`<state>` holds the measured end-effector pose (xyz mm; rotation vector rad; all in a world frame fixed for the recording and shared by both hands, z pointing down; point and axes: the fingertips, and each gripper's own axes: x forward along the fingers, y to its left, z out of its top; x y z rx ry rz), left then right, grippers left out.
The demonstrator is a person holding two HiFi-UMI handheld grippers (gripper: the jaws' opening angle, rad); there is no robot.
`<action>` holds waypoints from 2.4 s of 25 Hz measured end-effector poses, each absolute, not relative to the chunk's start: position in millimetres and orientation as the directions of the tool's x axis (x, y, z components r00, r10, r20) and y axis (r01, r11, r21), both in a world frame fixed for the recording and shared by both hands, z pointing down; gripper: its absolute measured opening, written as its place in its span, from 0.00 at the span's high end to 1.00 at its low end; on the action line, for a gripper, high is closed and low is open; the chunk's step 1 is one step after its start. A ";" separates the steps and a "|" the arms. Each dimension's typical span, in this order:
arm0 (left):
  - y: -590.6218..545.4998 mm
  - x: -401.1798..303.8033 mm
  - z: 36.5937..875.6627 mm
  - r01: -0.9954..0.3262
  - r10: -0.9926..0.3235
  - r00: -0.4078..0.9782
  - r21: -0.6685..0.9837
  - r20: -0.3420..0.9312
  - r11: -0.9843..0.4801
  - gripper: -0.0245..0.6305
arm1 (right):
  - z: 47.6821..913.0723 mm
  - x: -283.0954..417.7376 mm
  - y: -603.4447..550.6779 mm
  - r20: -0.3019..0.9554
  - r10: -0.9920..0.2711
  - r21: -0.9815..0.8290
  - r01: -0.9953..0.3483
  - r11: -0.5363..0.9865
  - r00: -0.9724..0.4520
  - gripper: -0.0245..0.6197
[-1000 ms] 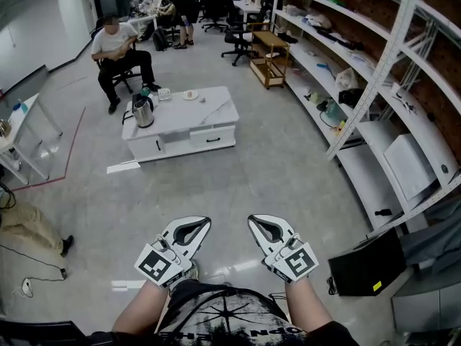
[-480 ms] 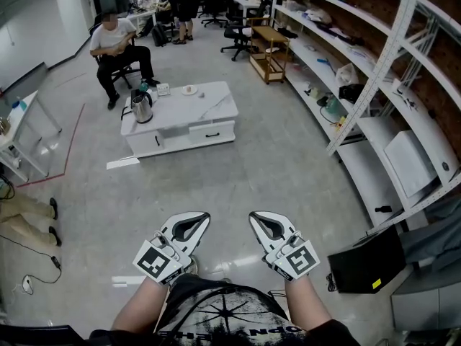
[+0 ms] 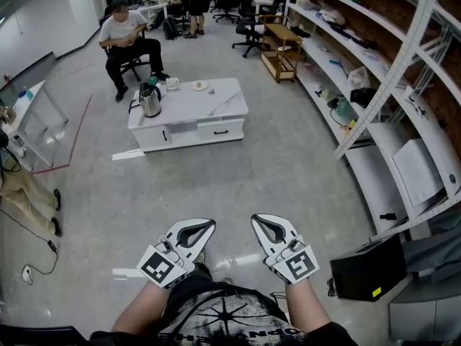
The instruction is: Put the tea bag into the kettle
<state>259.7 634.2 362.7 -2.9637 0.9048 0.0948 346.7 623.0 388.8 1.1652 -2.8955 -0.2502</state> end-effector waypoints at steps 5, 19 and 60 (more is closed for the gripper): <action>611.8 237.3 373.1 -0.574 -0.572 0.817 -0.007 -0.077 -0.819 0.95 | 387.2 327.7 596.6 -0.051 -0.679 0.169 -0.677 0.717 -0.732 0.95; 500.7 177.7 360.9 -0.569 -0.565 0.818 -0.013 -0.108 -0.822 0.95 | 369.5 260.2 484.1 -0.015 -0.660 0.202 -0.648 0.734 -0.751 0.95; 294.7 113.7 390.0 -0.533 -0.535 0.841 0.043 -0.088 -0.845 0.95 | 398.7 200.5 291.3 0.045 -0.706 0.156 -0.693 0.704 -0.707 0.95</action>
